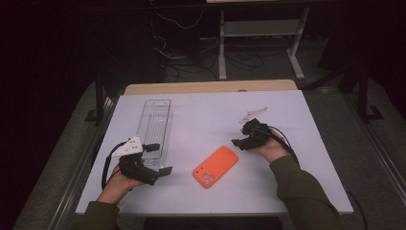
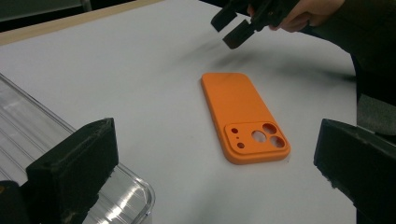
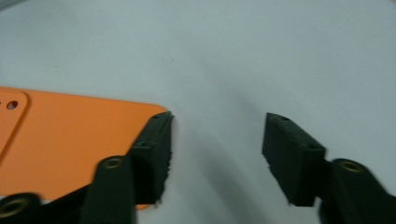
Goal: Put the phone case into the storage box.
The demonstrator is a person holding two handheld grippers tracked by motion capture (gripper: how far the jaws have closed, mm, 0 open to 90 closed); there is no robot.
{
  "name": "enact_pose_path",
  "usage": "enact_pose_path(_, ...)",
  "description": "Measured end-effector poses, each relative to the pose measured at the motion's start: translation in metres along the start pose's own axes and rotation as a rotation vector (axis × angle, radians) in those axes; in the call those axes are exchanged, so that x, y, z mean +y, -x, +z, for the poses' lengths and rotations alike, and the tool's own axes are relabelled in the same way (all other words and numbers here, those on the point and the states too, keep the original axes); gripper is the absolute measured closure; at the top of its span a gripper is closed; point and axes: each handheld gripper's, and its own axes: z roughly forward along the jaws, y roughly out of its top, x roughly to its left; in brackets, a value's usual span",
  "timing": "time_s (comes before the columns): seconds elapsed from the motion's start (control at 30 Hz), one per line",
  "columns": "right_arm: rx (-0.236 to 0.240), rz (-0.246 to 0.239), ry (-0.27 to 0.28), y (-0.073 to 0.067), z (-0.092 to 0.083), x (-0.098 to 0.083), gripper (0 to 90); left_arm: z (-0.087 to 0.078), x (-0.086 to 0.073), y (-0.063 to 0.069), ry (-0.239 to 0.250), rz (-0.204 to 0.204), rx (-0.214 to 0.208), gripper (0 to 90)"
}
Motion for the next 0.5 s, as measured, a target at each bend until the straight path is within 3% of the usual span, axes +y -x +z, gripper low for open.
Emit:
enact_pose_path(0.13, -0.051, 0.013, 0.066, 0.001, -0.01, -0.005, 21.0, 0.0, 0.0, 0.0, 0.001, -0.002, 0.001, 0.0)
enact_pose_path(0.2, -0.033, 0.035, 0.101, 0.002, -0.016, -0.009, 15.5, 0.0, 0.0, 0.0, 0.004, -0.001, 0.0, 0.0)
enact_pose_path(0.27, -0.048, 0.05, 0.133, 0.001, -0.02, -0.011, 12.1, 0.0, 0.0, 0.0, 0.004, -0.002, 0.001, 0.0)
enact_pose_path(0.4, -0.065, 0.045, 0.157, 0.002, -0.025, -0.017, 0.9, 0.0, 0.0, 0.001, 0.005, -0.003, 0.001, 0.0)
enact_pose_path(0.5, -0.074, 0.054, 0.161, 0.001, -0.028, -0.021, 0.0, 0.0, 0.0, 0.0, 0.006, -0.004, 0.001, 0.0)
